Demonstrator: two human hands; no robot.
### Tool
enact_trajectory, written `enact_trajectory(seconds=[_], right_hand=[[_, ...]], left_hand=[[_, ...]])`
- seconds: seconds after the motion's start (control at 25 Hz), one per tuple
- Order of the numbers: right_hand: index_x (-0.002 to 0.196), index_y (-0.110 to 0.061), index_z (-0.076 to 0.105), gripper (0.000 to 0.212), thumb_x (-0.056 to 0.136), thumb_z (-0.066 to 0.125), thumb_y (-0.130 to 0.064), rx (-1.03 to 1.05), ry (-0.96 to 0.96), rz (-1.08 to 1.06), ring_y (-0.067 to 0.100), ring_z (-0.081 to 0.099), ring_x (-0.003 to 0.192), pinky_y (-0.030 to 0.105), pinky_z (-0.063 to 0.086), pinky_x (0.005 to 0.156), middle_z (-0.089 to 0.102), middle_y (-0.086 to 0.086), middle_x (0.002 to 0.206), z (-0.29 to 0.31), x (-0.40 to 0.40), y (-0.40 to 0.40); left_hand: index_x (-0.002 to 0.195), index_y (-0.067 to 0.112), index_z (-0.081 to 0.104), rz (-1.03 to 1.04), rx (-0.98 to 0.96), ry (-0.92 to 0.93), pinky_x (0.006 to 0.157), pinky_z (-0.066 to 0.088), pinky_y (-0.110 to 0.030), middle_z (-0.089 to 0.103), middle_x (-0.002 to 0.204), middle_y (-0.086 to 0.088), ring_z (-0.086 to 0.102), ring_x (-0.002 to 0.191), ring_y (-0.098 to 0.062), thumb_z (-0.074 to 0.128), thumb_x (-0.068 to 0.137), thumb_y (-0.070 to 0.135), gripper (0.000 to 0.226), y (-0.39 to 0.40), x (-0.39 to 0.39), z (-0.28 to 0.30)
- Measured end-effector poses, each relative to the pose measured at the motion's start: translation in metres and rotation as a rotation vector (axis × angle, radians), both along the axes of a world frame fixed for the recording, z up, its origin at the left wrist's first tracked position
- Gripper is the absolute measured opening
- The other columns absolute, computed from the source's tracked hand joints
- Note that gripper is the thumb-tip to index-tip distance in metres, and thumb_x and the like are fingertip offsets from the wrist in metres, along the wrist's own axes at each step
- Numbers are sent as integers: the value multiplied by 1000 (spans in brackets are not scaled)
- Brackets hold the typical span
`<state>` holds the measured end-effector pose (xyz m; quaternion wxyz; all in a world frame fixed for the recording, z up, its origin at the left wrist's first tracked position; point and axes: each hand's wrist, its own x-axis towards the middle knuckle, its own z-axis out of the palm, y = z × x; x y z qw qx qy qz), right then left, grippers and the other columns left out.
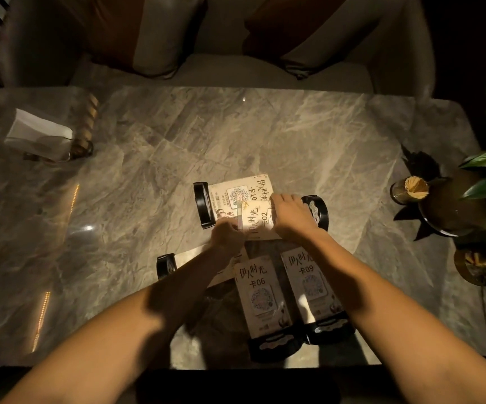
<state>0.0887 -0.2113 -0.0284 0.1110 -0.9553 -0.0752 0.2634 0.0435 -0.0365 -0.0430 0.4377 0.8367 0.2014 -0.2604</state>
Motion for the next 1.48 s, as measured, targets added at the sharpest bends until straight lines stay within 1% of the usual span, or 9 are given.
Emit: enact_trajectory(seconds=[0.12,0.28,0.52,0.76,1.0,1.2,1.32,1.4,1.48], right_hand=[[138,-16,49,48,91,59,-19,55,-4,-21,34,46,121,49,44,97,52,14,127,21,17,-25],[118,-14,58,25,93,58,-10,112,-67,-203,28,56,103,37,43,76,59,9,113,49,31,-83],[103,-19,61,6,97,59,-15,224,-172,-445,21,63,91,39,51,77,69,1,103,75,11,-167],[107,-16,65,13,96,60,-11,296,-214,-629,23,64,93,35,50,80,70,6,102,66,-17,-198],[111,-12,64,16,95,62,-10,371,-210,-765,16,58,89,30,41,79,65,1,97,58,-35,-198],[119,-11,55,28,92,64,-10,434,-14,-892,18,61,84,35,55,74,62,1,90,33,-61,-180],[116,-9,59,28,91,68,-17,407,191,-796,16,60,86,19,50,69,66,14,106,7,-98,-159],[115,-19,61,44,78,72,-41,364,257,-685,17,64,96,29,55,85,68,3,110,-2,-121,-144],[111,-34,61,60,60,60,-65,361,264,-693,12,66,96,37,56,87,69,-11,105,-12,-136,-134]], left_hand=[[81,15,63,52,-80,-53,65,52,-23,69,90,-14,63,80,-20,62,89,10,9,-14,16,20],[94,20,73,94,-230,-138,78,63,-49,76,94,-7,74,89,-29,63,87,11,15,-59,47,61],[94,16,79,-147,-274,-411,68,44,-6,69,82,15,62,76,0,77,86,14,9,-143,82,103],[95,17,80,-348,-268,-509,71,48,-15,71,85,9,64,77,-5,81,83,16,12,-186,80,108],[101,16,78,-405,-265,-458,75,51,-22,71,87,8,66,81,-10,78,87,20,14,-183,61,95],[116,14,69,-287,-262,-251,82,59,-37,69,95,3,69,89,-17,73,87,27,32,-165,38,77],[84,19,57,-208,-227,-47,55,55,-32,56,67,7,60,60,-6,70,86,15,14,-145,7,56],[97,13,54,-204,-56,135,41,42,-15,57,83,4,56,68,-6,68,93,19,15,-134,-18,39],[122,4,53,-225,83,200,35,36,-11,60,114,-9,63,85,-17,69,93,32,44,-127,-43,21]])
